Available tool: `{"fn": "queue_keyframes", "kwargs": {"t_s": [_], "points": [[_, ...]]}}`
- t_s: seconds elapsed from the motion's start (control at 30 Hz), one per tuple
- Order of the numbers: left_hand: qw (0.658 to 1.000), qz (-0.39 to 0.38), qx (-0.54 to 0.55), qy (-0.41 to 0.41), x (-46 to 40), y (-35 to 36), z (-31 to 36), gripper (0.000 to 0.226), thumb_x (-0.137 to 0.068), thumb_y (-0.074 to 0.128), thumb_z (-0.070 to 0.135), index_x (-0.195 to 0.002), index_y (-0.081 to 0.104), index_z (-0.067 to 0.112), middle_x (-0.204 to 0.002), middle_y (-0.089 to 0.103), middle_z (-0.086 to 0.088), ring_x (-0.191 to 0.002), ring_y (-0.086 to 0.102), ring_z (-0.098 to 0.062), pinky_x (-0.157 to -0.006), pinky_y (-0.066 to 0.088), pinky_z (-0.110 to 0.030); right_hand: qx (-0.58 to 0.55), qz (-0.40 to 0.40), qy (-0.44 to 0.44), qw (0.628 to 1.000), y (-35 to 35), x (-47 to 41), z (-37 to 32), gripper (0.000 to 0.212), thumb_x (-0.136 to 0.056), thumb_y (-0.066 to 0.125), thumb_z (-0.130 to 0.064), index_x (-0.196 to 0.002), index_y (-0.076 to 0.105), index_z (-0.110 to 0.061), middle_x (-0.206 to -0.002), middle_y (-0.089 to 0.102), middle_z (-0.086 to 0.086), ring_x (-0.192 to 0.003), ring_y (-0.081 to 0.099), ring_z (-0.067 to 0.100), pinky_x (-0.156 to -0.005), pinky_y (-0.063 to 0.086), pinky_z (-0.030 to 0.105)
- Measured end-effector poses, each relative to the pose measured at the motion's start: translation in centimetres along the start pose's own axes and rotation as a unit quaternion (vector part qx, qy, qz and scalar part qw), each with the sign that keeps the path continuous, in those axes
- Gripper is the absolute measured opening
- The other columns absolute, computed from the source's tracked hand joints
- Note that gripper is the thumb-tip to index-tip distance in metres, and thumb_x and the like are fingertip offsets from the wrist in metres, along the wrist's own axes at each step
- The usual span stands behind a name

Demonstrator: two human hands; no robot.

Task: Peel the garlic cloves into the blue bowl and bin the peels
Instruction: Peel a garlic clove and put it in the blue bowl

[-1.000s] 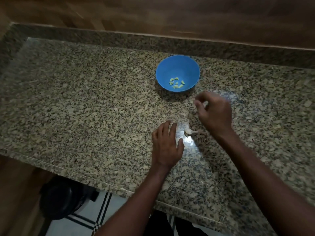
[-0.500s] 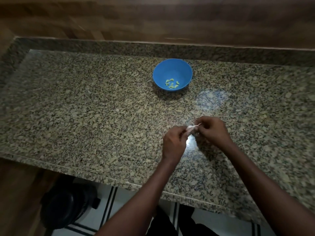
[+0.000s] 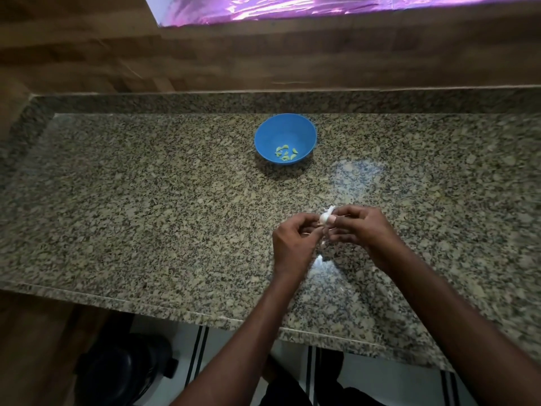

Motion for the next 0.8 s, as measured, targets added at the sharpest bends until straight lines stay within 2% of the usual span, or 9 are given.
{"fn": "queue_keyframes", "kwargs": {"t_s": [0.13,0.3,0.47,0.63,0.73,0.8], "points": [[1.0,-0.018,0.02,0.001,0.1,-0.2,0.3,0.03,-0.087,0.081,0.01,-0.117,0.076,0.012,-0.104,0.078,-0.001,-0.092,0.075,-0.008,-0.079,0.064,-0.03,-0.034,0.0,0.04,0.999,-0.3,-0.1,-0.1,0.027,-0.087,0.074,-0.002,-0.11,0.065,0.008,-0.103,0.073,0.029,-0.082,0.073,0.033,-0.074,0.065,0.034],[0.994,-0.046,0.091,-0.048,-0.1,-0.8,0.4,0.017,-0.087,0.081,0.01,-0.103,0.076,0.004,-0.095,0.079,-0.008,-0.086,0.077,-0.022,-0.079,0.065,-0.04,-0.039,-0.011,0.07,0.997,-0.5,0.1,0.0,0.01,-0.091,0.066,0.005,-0.1,0.065,0.006,-0.101,0.073,0.031,-0.081,0.074,0.032,-0.071,0.064,0.032],[0.987,-0.07,0.125,-0.075,-0.1,-0.7,0.3,0.019,-0.084,0.083,0.008,-0.102,0.076,0.006,-0.094,0.079,-0.009,-0.091,0.077,-0.026,-0.084,0.064,-0.041,-0.03,-0.007,0.058,0.998,-0.1,0.0,0.4,0.003,-0.092,0.065,0.003,-0.096,0.064,0.003,-0.102,0.073,0.031,-0.079,0.073,0.031,-0.071,0.064,0.032],[0.982,-0.088,0.147,-0.085,0.3,-0.6,-0.1,0.021,-0.084,0.082,0.006,-0.104,0.077,0.005,-0.095,0.08,-0.008,-0.091,0.077,-0.022,-0.083,0.063,-0.035,-0.025,0.02,0.055,0.998,0.1,0.1,1.0,0.012,-0.092,0.065,0.004,-0.101,0.064,0.012,-0.097,0.072,0.028,-0.073,0.072,0.027,-0.067,0.063,0.029],[0.98,-0.089,0.15,-0.099,0.5,-0.3,-0.7,0.023,-0.084,0.082,0.006,-0.107,0.077,0.004,-0.098,0.079,-0.009,-0.093,0.077,-0.022,-0.084,0.062,-0.034,-0.014,0.046,0.048,0.998,0.2,0.1,1.5,0.002,-0.091,0.065,0.005,-0.092,0.065,0.006,-0.091,0.071,0.026,-0.069,0.069,0.026,-0.067,0.063,0.031],[0.978,-0.085,0.152,-0.112,0.4,0.0,-1.2,0.023,-0.085,0.081,0.005,-0.108,0.076,0.004,-0.1,0.079,-0.01,-0.095,0.077,-0.024,-0.084,0.062,-0.034,-0.016,0.064,0.046,0.997,0.2,-0.1,1.9,0.002,-0.092,0.066,0.003,-0.091,0.066,0.004,-0.09,0.071,0.027,-0.068,0.068,0.026,-0.067,0.062,0.032]]}}
Point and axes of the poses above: each hand's wrist, its own x-axis away from the middle knuckle, its own y-axis out of the palm, z = x × y, the point moved 5 cm from there along -x, towards the middle knuckle
